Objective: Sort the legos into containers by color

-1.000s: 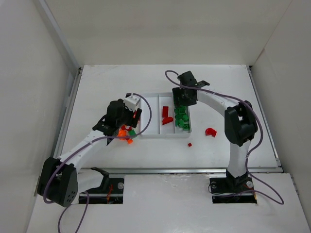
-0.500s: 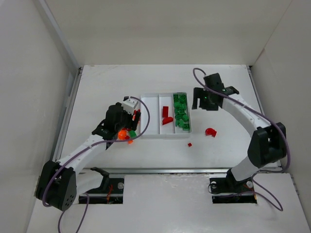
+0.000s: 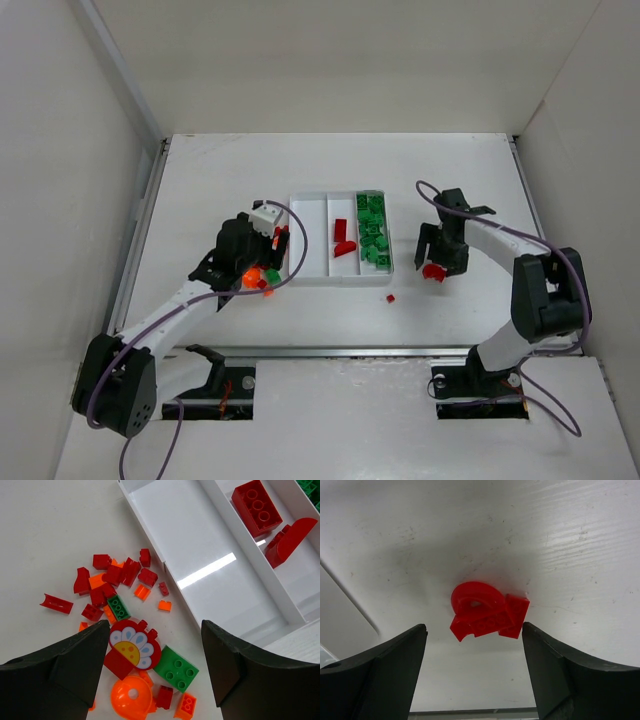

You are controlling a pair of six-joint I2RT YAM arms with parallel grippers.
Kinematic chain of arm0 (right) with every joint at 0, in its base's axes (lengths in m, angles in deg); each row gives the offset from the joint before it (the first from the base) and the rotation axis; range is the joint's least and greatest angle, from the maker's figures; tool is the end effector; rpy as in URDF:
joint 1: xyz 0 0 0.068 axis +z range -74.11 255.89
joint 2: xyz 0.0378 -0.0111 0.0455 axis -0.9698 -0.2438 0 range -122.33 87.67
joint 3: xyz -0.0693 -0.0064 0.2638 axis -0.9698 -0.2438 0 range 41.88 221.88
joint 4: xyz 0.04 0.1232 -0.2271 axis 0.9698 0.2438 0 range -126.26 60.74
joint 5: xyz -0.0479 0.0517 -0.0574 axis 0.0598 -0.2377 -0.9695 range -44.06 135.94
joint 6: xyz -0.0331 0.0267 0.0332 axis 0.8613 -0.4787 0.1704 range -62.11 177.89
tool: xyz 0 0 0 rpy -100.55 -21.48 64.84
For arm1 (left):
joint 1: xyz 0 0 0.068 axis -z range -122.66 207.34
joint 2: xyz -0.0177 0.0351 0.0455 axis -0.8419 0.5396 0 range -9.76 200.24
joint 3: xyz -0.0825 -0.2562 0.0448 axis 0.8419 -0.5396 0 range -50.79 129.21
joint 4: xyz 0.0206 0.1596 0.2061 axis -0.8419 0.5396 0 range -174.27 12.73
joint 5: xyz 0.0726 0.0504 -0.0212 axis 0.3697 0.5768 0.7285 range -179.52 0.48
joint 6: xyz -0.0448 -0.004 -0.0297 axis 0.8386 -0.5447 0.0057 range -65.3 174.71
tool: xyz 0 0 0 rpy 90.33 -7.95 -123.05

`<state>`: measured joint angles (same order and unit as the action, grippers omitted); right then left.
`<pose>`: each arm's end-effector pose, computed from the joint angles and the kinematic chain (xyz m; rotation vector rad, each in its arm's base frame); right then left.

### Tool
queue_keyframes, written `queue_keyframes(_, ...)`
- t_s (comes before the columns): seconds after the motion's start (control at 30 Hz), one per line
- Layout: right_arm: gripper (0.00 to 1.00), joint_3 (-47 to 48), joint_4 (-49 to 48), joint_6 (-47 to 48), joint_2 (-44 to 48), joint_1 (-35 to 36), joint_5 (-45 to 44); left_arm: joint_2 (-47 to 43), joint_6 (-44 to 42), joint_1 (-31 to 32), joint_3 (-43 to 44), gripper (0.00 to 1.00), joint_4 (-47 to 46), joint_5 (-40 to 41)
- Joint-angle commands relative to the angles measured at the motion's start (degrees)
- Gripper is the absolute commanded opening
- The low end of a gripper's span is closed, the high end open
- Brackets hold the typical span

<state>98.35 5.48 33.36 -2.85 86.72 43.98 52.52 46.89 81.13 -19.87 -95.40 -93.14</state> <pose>0.2810 0.0527 0.1838 0.3512 2.8730 0.0623 0.2190 -0.0991 0.2331 0.5667 1.8460 -0.2473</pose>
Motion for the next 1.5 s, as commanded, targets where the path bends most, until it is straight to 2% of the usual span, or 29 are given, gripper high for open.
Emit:
queue_keyframes(0.0, 0.82, -0.1, -3.2, -0.5, -0.7, -0.4, -0.6, -2.6, 1.3, -0.1, -0.8, 0.71, -2.8, -1.0)
queue_keyframes(0.13, 0.73, -0.1, -3.9, 0.2, -2.9, -0.4, -1.2, -2.6, 1.3, -0.1, -1.3, 0.72, -2.8, -0.3)
queue_keyframes(0.17, 0.67, 0.7, -3.9, 0.2, -2.9, -0.4, -1.2, -2.6, 1.3, -0.1, -1.3, 0.72, -3.4, -0.3)
queue_keyframes(0.4, 0.56, 2.4, -3.9, 1.9, -5.0, -0.4, -1.2, -2.6, 1.3, -0.1, -1.3, 0.73, -3.9, -0.3)
queue_keyframes(0.47, 0.56, 2.4, -3.9, 2.6, -5.0, -0.4, -0.6, -2.1, 1.3, -0.1, -1.3, 0.73, -3.9, -0.3)
queue_keyframes(0.57, 0.62, 2.4, -3.3, 3.2, -4.5, -0.4, 0.8, -2.1, 1.3, -0.6, -1.3, 0.73, -3.9, -0.3)
queue_keyframes(0.63, 0.74, 1.7, -3.3, 3.2, -4.0, -0.4, 0.8, -1.5, 1.3, -0.6, -1.3, 0.73, -3.9, -0.3)
queue_keyframes(0.7, 0.8, 1.7, -3.3, 3.2, -4.0, -0.4, 0.8, -1.5, 1.3, -0.6, -1.3, 0.73, -4.5, -0.3)
queue_keyframes(0.83, 0.8, 3.2, -2.8, 3.2, -4.5, -0.4, -0.8, -0.8, 1.3, -0.6, -0.8, 0.73, -5.0, -0.3)
queue_keyframes(0.93, 0.72, 5.5, -2.8, 3.7, -5.2, -0.4, -2.4, -0.8, 0.8, -0.6, -0.8, 0.73, -5.6, -0.3)
queue_keyframes(1.07, 0.53, 6.8, -1.7, 5.1, -5.7, 0.8, -4.6, -0.8, 0.8, -0.6, -0.8, 0.73, -5.0, -0.3)
queue_keyframes(1.1, 0.45, 6.8, -1.7, 5.1, -5.7, 1.3, -4.6, -0.8, 0.8, -0.6, -0.8, 0.73, -5.0, -0.3)
queue_keyframes(1.17, 0.4, 6.8, -1.7, 5.1, -6.2, 1.3, -4.1, -0.8, 0.8, -0.6, -1.3, 0.73, -5.0, -0.3)
queue_keyframes(1.3, 0.34, 6.8, -2.2, 5.1, -6.2, 1.3, -2.7, -0.8, 0.8, -0.6, -1.3, 0.73, -5.0, -0.3)
queue_keyframes(1.47, 0.46, 6.8, -1.0, 6.2, -5.7, 1.3, -2.2, -0.8, 0.3, -0.6, -1.3, 0.74, -5.0, -0.3)
